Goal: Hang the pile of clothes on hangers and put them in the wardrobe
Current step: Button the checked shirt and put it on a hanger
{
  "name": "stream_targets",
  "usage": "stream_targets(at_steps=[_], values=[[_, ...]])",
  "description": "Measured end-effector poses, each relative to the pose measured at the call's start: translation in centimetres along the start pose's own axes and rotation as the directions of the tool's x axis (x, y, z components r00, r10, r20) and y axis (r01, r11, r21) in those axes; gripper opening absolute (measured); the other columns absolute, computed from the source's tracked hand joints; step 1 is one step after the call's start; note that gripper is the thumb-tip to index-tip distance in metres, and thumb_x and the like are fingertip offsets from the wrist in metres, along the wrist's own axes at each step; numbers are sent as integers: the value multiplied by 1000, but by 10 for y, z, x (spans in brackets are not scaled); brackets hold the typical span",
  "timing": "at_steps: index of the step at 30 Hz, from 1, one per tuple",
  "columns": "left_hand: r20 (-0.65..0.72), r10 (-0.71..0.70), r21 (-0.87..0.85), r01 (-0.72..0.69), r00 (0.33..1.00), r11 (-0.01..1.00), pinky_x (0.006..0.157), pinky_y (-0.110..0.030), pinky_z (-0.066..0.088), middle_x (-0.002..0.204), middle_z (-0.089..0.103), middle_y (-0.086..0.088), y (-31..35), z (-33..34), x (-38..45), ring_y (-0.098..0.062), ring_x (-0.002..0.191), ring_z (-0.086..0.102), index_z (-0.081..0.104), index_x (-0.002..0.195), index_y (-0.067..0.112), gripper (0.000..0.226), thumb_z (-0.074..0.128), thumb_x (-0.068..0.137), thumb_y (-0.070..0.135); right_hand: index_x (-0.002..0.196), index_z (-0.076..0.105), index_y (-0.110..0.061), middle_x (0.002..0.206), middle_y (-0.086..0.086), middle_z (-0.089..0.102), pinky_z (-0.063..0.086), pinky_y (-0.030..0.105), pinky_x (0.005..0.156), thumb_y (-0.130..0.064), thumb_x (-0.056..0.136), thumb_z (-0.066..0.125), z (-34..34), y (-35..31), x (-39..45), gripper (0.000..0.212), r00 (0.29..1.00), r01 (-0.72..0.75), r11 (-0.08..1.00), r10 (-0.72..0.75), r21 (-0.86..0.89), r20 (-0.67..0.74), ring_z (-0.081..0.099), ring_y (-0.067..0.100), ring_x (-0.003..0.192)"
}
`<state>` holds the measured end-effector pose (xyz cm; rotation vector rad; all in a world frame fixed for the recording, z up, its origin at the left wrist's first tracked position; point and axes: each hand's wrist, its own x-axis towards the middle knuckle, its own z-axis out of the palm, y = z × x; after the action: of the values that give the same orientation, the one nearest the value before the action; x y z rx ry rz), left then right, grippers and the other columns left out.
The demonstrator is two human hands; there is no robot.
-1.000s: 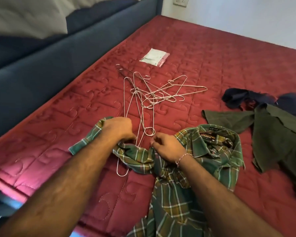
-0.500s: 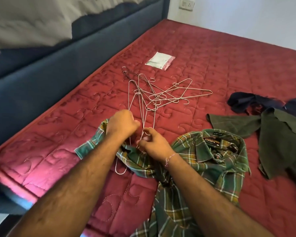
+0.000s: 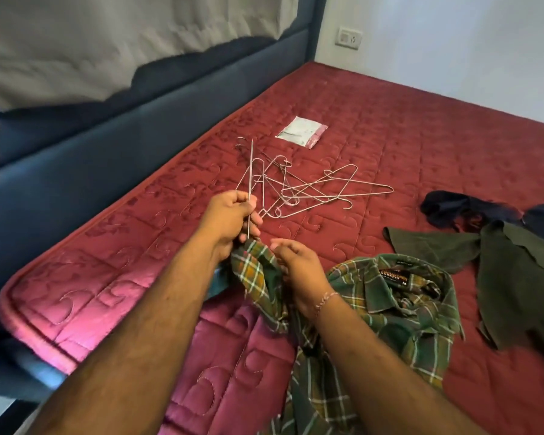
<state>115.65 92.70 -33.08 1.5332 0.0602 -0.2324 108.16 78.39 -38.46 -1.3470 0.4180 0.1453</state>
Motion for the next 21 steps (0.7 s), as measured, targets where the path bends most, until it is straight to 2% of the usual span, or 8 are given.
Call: stream_targets(at_steps=[2,6,8,11,15,18,19,21], values=[[15,61,-51,-60,998,997,33,-17,30,69,64,-13,7,5,-3,-15,41,58,56,112,5,9,48,108,5,107,74,-10,79,2,70,50,23,56,-11,97,64,-1,-11,-1,14,997,43,999,-44,18,69,61,8,61],[93,218,-105,-208,972,972,35,-21,42,71,63,-14,11,10,-11,-22,48,63,54,109,12,11,47,108,4,121,65,-9,94,10,68,50,29,65,-8,98,64,1,-17,1,23,995,96,991,-92,-90,44,61,18,73],[132,234,-46,-230,963,972,39,-25,50,72,67,-13,7,9,-17,-26,55,69,54,106,14,13,47,108,3,123,64,-10,93,10,68,47,30,59,-12,100,61,2,-13,-2,23,994,48,998,-45,-28,100,60,15,65],[156,323,-19,-324,934,946,46,-30,58,77,71,-11,4,12,-23,-28,62,72,56,106,15,15,48,107,1,119,70,-20,96,7,74,45,31,64,-17,100,61,1,-11,-3,21,983,47,997,-58,65,173,63,19,74],[118,444,-68,-439,888,896,51,-34,60,81,73,-12,7,18,-27,-32,66,73,56,104,18,19,48,107,2,125,67,-28,113,-8,75,44,25,66,-16,104,54,-3,-10,2,27,979,163,986,-158,-32,130,57,3,73],[150,484,-267,-436,862,859,54,-40,62,84,73,-17,17,28,-32,-35,67,73,55,107,14,4,54,104,10,127,61,-36,120,8,70,55,35,76,-33,94,67,-11,-15,6,33,956,293,949,-295,-116,0,63,17,93],[144,487,-332,-422,861,844,53,-39,62,85,73,-17,19,31,-34,-34,67,73,55,107,14,6,57,102,15,123,63,-34,118,14,70,54,36,75,-35,95,67,-14,-18,6,28,952,304,947,-305,-109,2,63,18,93],[150,477,-414,-383,866,826,51,-34,60,87,73,-18,18,40,-34,-34,70,74,58,107,18,10,62,99,22,114,72,-25,88,10,72,46,29,60,-25,105,56,-27,-22,3,18,950,308,951,-309,27,51,59,15,70]])
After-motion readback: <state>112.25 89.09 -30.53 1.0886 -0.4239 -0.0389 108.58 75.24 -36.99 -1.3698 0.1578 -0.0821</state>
